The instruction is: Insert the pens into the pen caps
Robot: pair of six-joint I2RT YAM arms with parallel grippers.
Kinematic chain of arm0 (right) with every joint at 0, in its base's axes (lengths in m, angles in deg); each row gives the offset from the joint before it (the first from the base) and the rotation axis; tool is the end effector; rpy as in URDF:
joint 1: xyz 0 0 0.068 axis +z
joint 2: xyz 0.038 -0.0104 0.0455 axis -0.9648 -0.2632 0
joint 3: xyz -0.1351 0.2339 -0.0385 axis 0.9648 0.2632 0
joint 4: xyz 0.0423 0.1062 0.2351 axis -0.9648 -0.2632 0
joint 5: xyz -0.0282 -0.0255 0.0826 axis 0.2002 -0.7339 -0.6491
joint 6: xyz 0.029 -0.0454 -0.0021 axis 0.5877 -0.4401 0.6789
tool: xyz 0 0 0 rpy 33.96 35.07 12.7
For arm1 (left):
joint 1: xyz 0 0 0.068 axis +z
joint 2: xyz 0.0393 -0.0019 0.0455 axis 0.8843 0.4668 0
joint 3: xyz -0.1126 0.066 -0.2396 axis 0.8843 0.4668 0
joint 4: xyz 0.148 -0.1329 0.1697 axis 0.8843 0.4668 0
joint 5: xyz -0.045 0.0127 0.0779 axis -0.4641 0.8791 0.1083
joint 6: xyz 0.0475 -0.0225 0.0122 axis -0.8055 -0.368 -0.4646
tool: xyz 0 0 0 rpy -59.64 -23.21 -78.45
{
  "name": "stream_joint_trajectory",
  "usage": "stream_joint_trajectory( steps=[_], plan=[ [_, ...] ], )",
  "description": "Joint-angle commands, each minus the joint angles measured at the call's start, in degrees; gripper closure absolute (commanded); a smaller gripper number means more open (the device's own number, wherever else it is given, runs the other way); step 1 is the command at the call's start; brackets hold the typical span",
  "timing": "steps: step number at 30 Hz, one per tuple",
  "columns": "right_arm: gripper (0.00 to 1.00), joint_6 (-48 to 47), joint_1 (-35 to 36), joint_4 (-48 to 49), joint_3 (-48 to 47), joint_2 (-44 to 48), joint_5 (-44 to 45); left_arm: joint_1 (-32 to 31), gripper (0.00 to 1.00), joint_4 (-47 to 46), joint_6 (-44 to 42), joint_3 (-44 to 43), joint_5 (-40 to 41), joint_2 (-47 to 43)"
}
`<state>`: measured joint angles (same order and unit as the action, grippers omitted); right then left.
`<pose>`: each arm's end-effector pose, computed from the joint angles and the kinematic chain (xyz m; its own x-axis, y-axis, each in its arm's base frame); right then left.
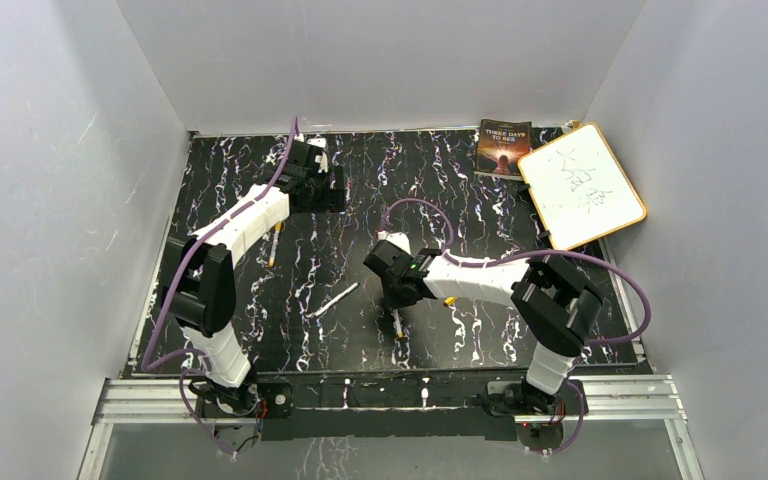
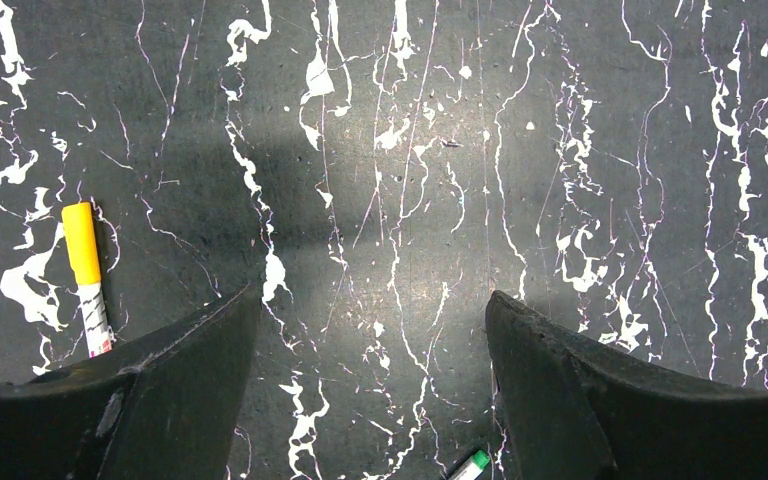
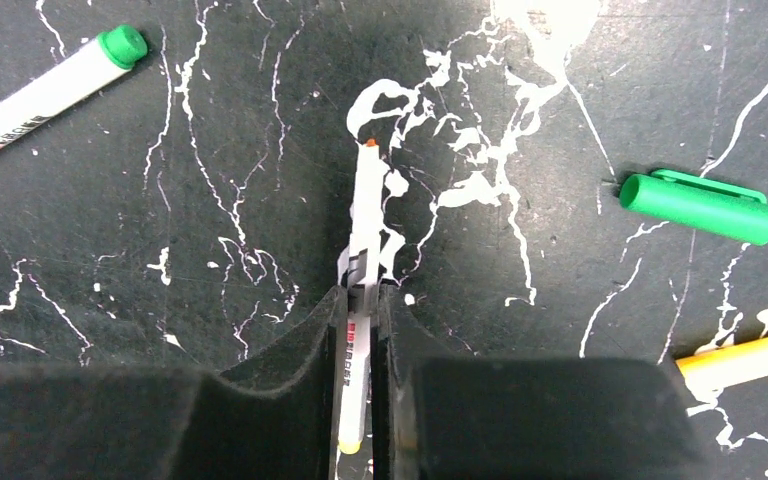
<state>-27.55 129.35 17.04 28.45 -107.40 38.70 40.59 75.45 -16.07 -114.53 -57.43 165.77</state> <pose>0.1967 0.2641 0.1674 -0.8957 -0.2015 -0.3963 -0.2490 0.9658 0.0717 0.3712 -0.1436 0.2592 -0.6970 -0.0444 -0.7157 0.1073 0.9804 -0.1654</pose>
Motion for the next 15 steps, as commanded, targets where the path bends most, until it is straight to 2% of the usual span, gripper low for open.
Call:
stream_joint_trajectory(
  steps=[1, 3, 5, 6, 9, 15],
  plan=[
    [0.94, -1.09, -0.83, 3.42, -1.25, -0.38, -1.86, 0.05, 0.19, 0.95, -0.2, 0.01, 0.56, -1.72],
    [0.92, -1.19, -1.53, 4.03, -0.62, -0.38, -2.99, 0.05, 0.19, 0.97, -0.28, -0.03, 0.67, -1.81],
    [0.83, -1.6, -1.99, 4.12, -0.24, -0.38, -3.24, 0.05, 0.19, 0.94, -0.34, 0.0, 0.74, -1.86],
    [0.84, -2.16, -2.14, 4.09, -0.19, -0.38, -3.32, 0.05, 0.19, 0.87, -0.38, 0.05, 0.67, -1.87],
    [1.0, -3.32, -2.38, 3.82, -0.27, -0.38, -3.79, 0.05, 0.19, 0.86, -0.51, 0.11, 0.17, -1.83],
    [1.0, -5.15, -3.63, 5.49, -0.47, 2.09, -2.04, 0.01, 0.17, 0.46, 0.02, 0.34, -0.07, -2.39]
  ],
)
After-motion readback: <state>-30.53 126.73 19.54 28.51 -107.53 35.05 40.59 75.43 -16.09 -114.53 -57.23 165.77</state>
